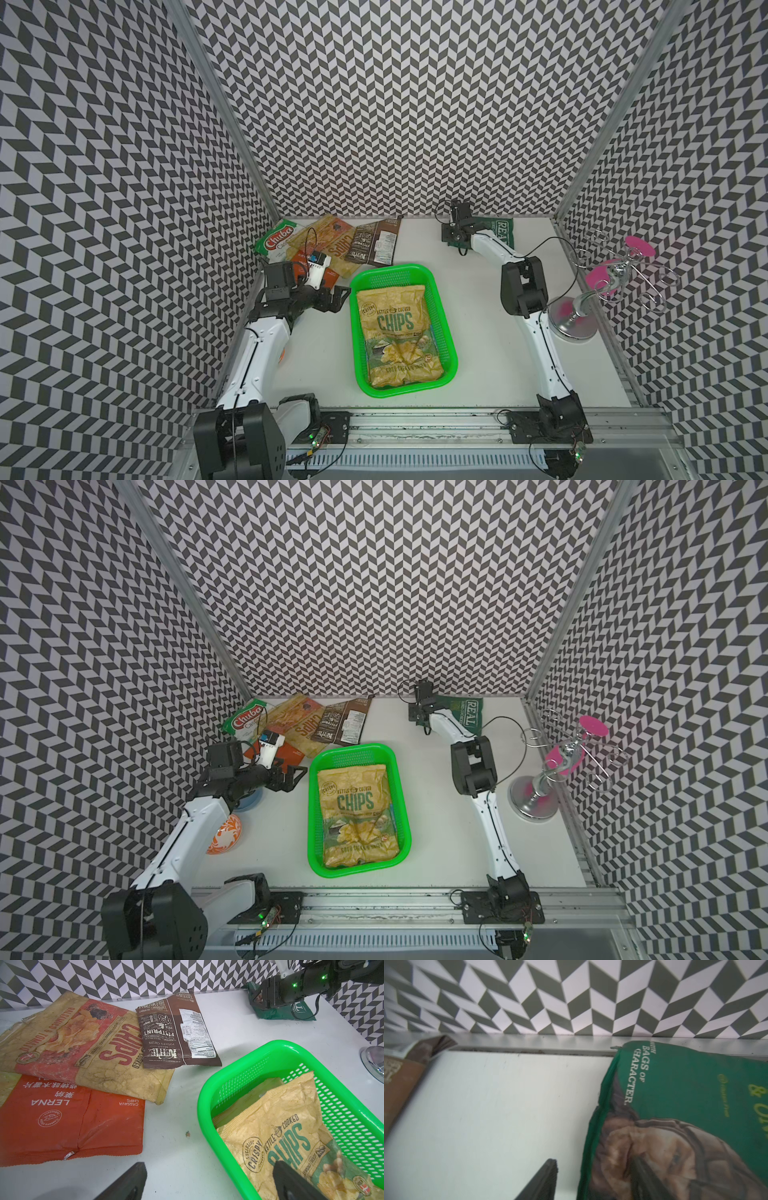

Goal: Put the potato chips into the basket
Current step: Pick up the potato chip from the corner of the board.

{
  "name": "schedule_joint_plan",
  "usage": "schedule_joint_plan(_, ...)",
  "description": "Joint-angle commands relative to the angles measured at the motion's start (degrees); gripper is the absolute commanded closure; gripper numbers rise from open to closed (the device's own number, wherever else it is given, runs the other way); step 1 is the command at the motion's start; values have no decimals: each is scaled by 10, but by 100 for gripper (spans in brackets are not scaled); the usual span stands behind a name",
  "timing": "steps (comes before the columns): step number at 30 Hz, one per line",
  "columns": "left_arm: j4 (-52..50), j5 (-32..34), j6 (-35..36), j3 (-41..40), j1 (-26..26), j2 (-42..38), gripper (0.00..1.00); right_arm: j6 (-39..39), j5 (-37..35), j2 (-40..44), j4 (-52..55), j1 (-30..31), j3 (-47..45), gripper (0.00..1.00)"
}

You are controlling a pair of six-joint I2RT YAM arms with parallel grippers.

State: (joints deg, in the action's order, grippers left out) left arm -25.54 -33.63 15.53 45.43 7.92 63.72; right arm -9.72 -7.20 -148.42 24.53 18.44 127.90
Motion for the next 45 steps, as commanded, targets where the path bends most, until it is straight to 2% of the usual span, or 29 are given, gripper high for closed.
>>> schedule_joint_plan(1,8,4,0,7,3,-10,1,6,-4,17,66,14,-44,48)
schedule_joint_plan(7,9,4,0,5,3,-18,1,13,-9,59,75,26,-118,66)
schedule_joint_plan(12,11,4,0,2,3,-27,1,16,-28,126,26,34,-226,91)
schedule_joint_plan(16,14,5,0,-1,3,-32,1,20,-37,192,-18,41,-294,99)
schedule_joint_plan(24,13,6,0,-3,3,-37,1,47,-55,320,-57,79,-393,100)
schedule_joint_plan(34,12,7,0,-4,4,-39,1,50,-31,465,-78,97,-490,100)
schedule_joint_plan(45,11,8,1,-5,5,-43,1,38,-17,564,-61,102,-486,100)
